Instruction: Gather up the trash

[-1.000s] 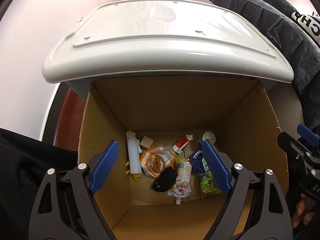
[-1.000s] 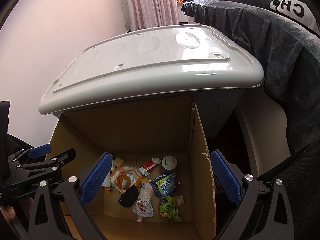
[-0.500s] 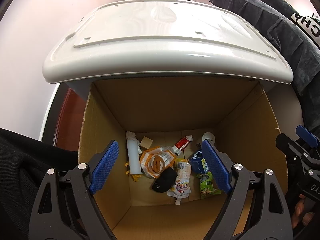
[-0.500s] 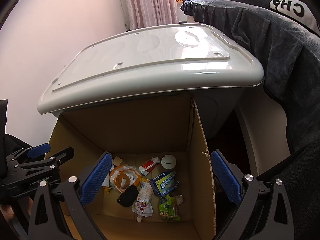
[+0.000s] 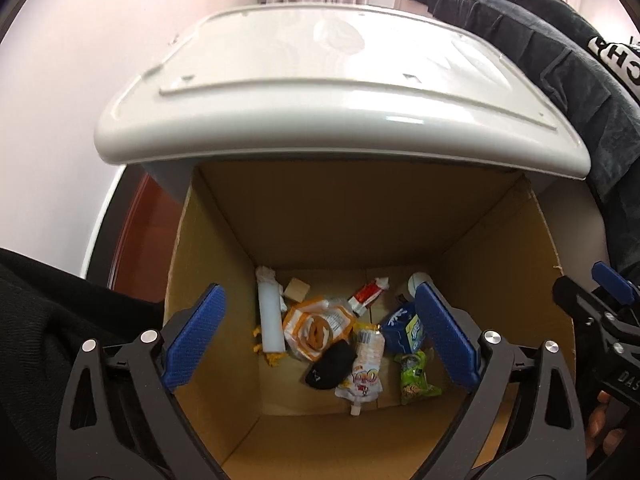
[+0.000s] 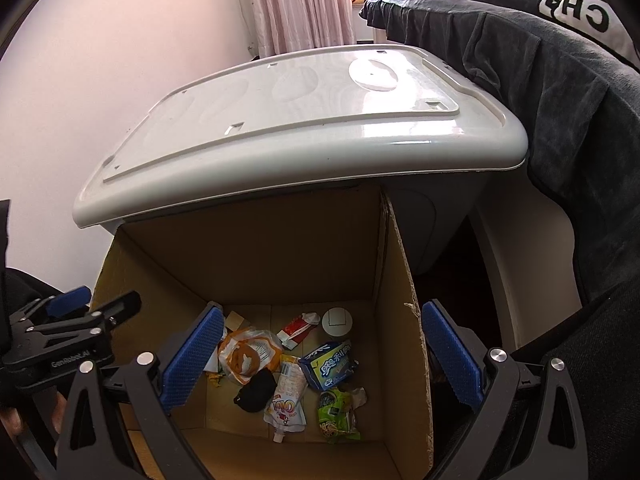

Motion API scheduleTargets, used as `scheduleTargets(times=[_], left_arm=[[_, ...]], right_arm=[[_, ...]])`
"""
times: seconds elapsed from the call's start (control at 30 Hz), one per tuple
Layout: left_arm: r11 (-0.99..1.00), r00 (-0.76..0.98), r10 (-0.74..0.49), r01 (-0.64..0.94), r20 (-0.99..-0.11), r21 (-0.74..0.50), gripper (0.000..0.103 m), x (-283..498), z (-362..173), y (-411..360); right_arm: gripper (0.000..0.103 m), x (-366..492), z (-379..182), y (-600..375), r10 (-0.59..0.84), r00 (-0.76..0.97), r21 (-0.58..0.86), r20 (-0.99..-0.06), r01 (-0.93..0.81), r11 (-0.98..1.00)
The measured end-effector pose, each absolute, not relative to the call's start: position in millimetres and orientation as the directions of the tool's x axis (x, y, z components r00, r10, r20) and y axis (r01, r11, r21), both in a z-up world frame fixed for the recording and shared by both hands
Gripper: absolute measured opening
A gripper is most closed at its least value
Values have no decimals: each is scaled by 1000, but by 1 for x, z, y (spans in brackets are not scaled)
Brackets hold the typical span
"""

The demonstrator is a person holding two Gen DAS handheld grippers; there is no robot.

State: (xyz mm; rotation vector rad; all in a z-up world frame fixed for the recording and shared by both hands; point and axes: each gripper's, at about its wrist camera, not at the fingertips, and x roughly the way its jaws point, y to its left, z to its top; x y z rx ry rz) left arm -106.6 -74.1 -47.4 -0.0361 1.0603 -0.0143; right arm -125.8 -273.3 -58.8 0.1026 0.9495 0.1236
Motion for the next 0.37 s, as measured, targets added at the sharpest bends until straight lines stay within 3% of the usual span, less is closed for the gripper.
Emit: scheduleTargets(times=[0.2,0.37], left_arm=[[998,479,-25,57,-878,3,93,-107,-49,-86],[1000,460,1,-13,-888,-6,93,-106,-54,-73]], right_arm=[[97,-125,-59,-273,148,573,141,-806,-56,988],[97,-126,-59,-272,146,572,141,-807,-54,989]])
